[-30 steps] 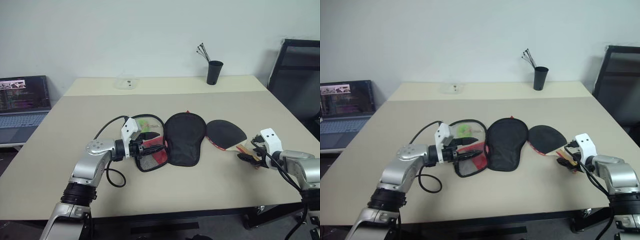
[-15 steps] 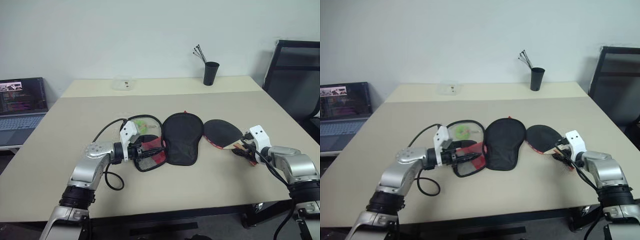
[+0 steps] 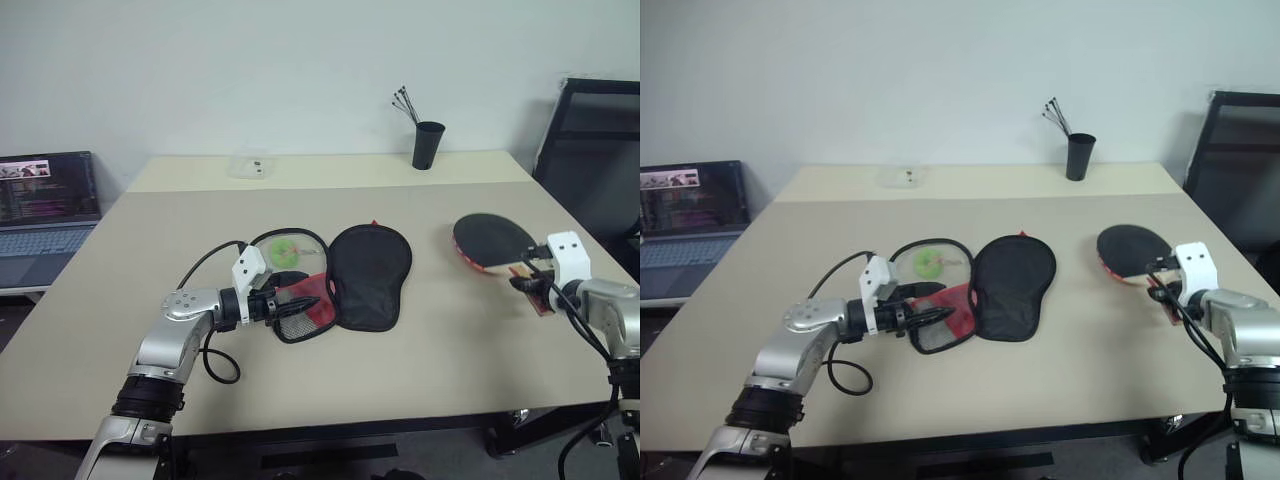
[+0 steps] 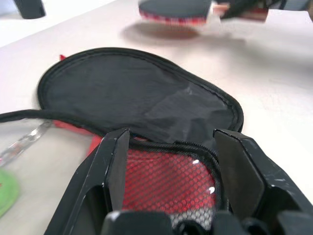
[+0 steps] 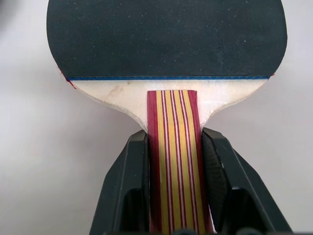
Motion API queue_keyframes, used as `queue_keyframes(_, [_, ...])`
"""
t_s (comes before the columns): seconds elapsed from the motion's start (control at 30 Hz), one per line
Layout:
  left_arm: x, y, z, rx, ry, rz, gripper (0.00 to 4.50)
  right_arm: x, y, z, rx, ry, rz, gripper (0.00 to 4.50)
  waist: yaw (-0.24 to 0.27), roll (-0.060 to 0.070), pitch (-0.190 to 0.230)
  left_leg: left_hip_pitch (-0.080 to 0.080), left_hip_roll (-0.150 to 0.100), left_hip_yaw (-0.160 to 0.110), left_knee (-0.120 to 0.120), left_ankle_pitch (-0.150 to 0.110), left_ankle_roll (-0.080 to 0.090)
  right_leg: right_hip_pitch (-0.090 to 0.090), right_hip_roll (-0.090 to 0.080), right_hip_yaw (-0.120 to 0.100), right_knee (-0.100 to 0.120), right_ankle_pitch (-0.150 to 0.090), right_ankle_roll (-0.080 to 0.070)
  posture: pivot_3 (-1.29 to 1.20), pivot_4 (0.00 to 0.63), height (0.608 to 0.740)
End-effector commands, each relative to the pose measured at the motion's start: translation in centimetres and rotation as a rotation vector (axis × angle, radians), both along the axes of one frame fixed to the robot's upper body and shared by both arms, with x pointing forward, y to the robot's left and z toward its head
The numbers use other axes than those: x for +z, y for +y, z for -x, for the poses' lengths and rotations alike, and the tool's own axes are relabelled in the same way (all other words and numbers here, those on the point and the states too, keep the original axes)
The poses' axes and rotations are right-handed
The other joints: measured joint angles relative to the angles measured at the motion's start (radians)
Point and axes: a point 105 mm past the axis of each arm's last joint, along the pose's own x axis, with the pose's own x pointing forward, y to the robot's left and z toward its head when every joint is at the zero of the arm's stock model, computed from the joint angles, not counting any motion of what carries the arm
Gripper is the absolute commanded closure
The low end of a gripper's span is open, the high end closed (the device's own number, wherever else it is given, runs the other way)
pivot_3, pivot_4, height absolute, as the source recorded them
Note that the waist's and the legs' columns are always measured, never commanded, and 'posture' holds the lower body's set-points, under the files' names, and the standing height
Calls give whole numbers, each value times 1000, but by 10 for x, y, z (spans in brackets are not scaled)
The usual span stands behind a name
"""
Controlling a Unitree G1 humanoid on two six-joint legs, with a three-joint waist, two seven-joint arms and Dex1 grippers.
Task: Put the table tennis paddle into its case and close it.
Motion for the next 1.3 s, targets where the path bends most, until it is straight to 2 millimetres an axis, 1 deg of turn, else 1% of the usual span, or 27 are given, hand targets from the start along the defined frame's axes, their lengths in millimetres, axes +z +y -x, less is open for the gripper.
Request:
queue_keyframes(0.03, [10, -1, 0, 0, -45, 5, 1522, 27, 71, 3, 160, -98, -83, 3408, -14, 0, 0, 0, 1, -1, 0, 0, 0, 0, 0, 0, 0, 0, 0, 0, 150, 740])
queue_keyframes(0.07, [10, -1, 0, 0, -46, 5, 1522, 26, 83, 5, 178, -93, -106, 3408, -17, 0, 0, 1, 1, -2, -1, 0, 0, 0, 1, 0, 1, 0, 0, 0, 150, 740])
queue_keyframes(0.13, [11, -2, -1, -1, -48, 6, 1522, 21, 118, 7, 224, -88, -169, 3408, -15, 0, 0, 1, 2, -4, -1, 0, 0, 0, 2, -1, 2, 0, 0, 0, 150, 740])
queue_keyframes(0.17, [12, -3, -1, -2, -48, 7, 1522, 20, 131, 8, 236, -84, -198, 3408, -13, 0, 0, 1, 2, -4, -1, 0, 0, 0, 2, -2, 2, 0, 0, 0, 150, 740])
queue_keyframes(0.2, [13, -3, 0, -2, -50, 7, 1522, 16, 151, 8, 248, -74, -249, 3408, -13, 0, 0, 0, 2, -4, -1, 0, 0, 0, 2, -2, 2, 0, 0, 0, 150, 740])
queue_keyframes(0.27, [14, -4, 0, -2, -51, 6, 1522, 10, 175, 6, 250, -56, -300, 3408, -12, 0, 0, -1, 2, -4, 0, 0, 0, 0, 2, -2, 1, 0, 0, 0, 150, 740])
queue_keyframes(0.33, [15, -4, 1, 0, -51, 5, 1522, 6, 188, 5, 248, -45, -316, 3408, -10, 0, 0, -2, 0, -3, 0, 0, 0, -1, 2, -2, 1, 0, 0, 0, 150, 740])
queue_keyframes(0.43, [16, -4, 2, 3, -51, 5, 1522, 1, 203, 3, 251, -32, -333, 3408, -3, 0, 0, -3, 0, -3, 0, 0, 0, -1, -1, -2, 0, 0, 0, 0, 150, 740])
queue_keyframes(0.53, [17, -3, 4, 12, -53, 2, 1522, -11, 223, 1, 254, -3, -347, 3408, -1, 0, 0, -4, -1, -2, 0, 0, 0, -1, -3, -1, -1, 0, 0, 0, 150, 740])
queue_keyframes(0.63, [18, -2, 5, 19, -53, 2, 1522, -16, 229, 0, 250, 6, -344, 3408, -4, 0, 0, -4, -1, -2, 0, 0, 0, -1, -2, -2, -1, 0, 0, 0, 150, 740])
queue_keyframes(0.73, [18, -2, 6, 24, -53, 1, 1522, -20, 231, -2, 239, 9, -337, 3408, -5, 0, 0, -4, -1, -3, 0, 0, 0, -1, -2, -2, 0, 0, 0, 0, 150, 740])
queue_keyframes(0.93, [18, -1, 8, 28, -49, 1, 1522, -24, 224, -9, 196, -1, -306, 3408, -9, 0, 0, -3, 0, -4, 0, 0, 0, -1, -1, -2, 0, 0, 0, 0, 150, 740])
queue_keyframes(1.07, [17, -1, 8, 29, -47, 1, 1522, -24, 220, -8, 187, -4, -289, 3408, -9, 0, 0, -3, 0, -3, 0, 0, 0, -1, -1, -2, 0, 0, 0, 0, 150, 740])
queue_keyframes(1.3, [17, -5, 7, 24, -47, 5, 1522, -32, 217, -8, 165, 11, -267, 3408, -9, 0, 0, -3, 0, -3, 0, 0, 0, -1, -1, -2, 0, 0, 0, 0, 150, 740])
